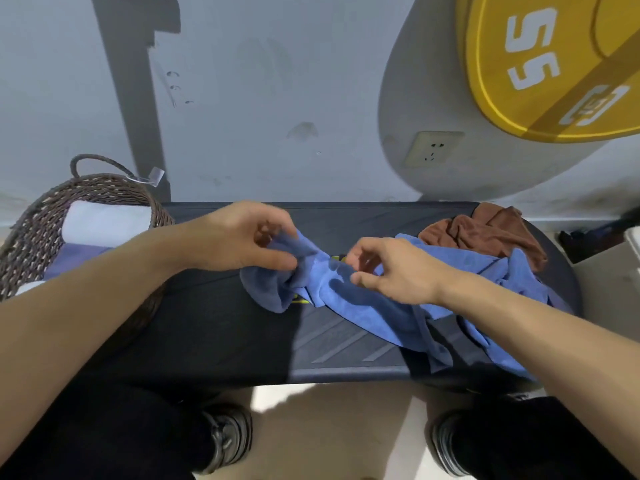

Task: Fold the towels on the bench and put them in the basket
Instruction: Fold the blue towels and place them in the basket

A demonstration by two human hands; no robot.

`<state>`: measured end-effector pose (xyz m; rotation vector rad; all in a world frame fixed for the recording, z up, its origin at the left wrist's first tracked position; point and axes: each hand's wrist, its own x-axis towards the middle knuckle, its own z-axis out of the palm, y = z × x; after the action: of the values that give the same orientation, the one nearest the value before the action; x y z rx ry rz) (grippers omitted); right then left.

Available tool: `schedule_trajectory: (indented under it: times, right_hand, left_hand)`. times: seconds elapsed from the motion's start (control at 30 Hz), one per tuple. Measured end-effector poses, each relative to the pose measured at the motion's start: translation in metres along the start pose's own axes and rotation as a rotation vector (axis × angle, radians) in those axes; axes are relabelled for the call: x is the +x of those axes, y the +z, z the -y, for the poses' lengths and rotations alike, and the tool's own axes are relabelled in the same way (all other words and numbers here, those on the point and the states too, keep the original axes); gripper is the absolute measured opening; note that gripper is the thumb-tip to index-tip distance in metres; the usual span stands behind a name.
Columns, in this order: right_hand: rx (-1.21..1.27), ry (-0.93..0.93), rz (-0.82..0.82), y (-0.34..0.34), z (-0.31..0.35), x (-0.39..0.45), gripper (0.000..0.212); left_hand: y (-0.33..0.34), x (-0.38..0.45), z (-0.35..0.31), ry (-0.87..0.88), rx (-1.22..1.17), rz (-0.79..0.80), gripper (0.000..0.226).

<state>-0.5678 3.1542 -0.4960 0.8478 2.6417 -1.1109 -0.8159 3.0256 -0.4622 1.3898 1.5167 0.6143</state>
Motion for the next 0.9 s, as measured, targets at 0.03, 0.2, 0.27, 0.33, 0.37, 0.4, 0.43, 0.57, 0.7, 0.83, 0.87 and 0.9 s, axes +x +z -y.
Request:
schedule_trajectory:
  times: [0.03,0.2,0.27,0.33,0.37,0.4,0.43,0.57,0.7,0.83,0.87,0.9]
  right_hand:
    - [-0.025,-0.018,0.008,0.007,-0.001,0.005,0.017]
    - [-0.111,0.012,0.021,0.038,-0.012,0.037,0.037]
    - [-0.083,0.034,0.041,0.049,-0.016,0.048,0.049]
    - [-0.123,0.062,0.090,0.065,-0.021,0.055,0.054]
    - [-0.155,0.063,0.093,0.073,-0.024,0.055,0.048]
    - [-0.170,0.057,0.079,0.080,-0.026,0.056,0.036]
    - [-0.171,0.053,0.065,0.085,-0.026,0.056,0.023]
    - [-0.301,0.153,0.235,0.066,-0.013,0.054,0.022]
    - [-0.428,0.322,0.566,0.047,-0.009,0.026,0.031]
    - [-0.498,0.308,0.572,0.059,-0.008,0.004,0.034]
    - [-0.488,0.318,0.559,0.060,-0.005,0.005,0.036]
    - [-0.477,0.332,0.540,0.060,-0.001,0.008,0.038]
  left_hand:
    - [0.000,-0.002,0.003,-0.017,0.167,0.055,0.022]
    - [0.040,-0.016,0.047,-0.228,0.686,0.379,0.024]
    - [0.056,-0.024,0.067,-0.314,0.749,0.470,0.026]
    - [0.061,-0.032,0.082,-0.406,0.738,0.521,0.023]
    - [0.060,-0.035,0.086,-0.443,0.725,0.533,0.020]
    - [0.057,-0.037,0.089,-0.473,0.718,0.537,0.017]
    - [0.054,-0.038,0.091,-0.494,0.723,0.530,0.015]
    - [0.035,-0.036,0.094,-0.546,0.837,0.388,0.006]
    - [0.031,-0.031,0.101,-0.679,0.746,0.316,0.039]
    - [0.056,-0.033,0.114,-0.818,0.508,0.153,0.054]
    - [0.063,-0.035,0.118,-0.790,0.517,0.102,0.050]
    - [0.067,-0.037,0.120,-0.751,0.554,0.060,0.046]
